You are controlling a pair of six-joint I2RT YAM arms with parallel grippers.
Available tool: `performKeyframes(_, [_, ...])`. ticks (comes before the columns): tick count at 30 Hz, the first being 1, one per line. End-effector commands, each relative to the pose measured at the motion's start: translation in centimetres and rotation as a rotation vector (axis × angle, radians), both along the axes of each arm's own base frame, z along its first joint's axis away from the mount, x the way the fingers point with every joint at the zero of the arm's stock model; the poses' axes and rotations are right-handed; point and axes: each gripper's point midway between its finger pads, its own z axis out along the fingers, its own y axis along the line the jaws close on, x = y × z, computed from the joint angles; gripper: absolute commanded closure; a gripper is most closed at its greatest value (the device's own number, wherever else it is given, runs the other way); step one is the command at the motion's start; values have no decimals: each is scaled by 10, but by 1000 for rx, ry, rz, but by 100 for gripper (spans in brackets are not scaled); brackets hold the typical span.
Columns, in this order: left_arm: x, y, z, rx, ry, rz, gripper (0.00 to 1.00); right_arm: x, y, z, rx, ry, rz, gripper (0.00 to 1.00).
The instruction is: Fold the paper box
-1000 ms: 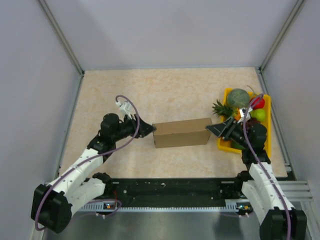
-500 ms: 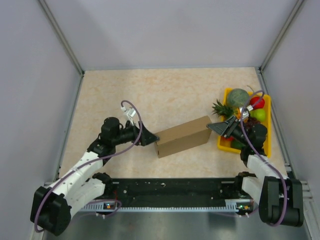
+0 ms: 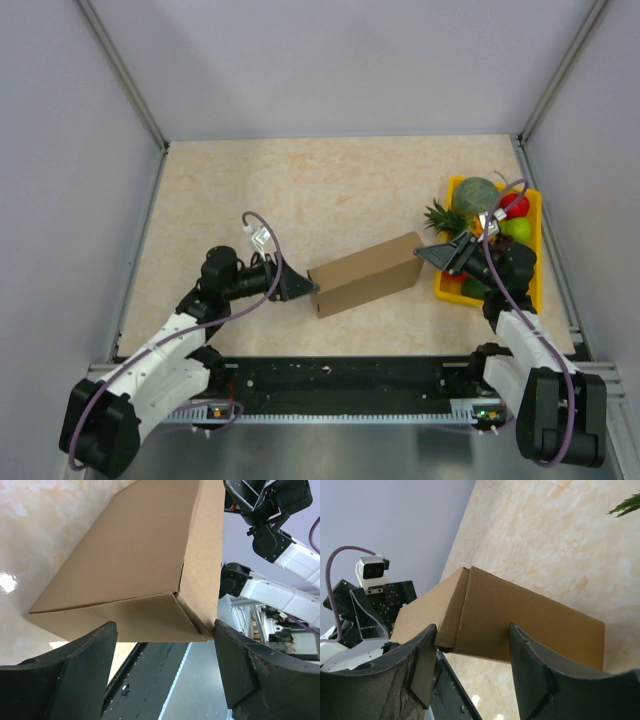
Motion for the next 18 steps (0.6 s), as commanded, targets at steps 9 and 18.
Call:
performKeyframes(9, [-5, 18, -86, 201, 101, 51, 65, -12, -8, -49, -83, 171, -39, 57])
performKeyframes(18, [8, 38, -79, 336, 64, 152, 65, -24, -2, -56, -140, 147, 20, 57])
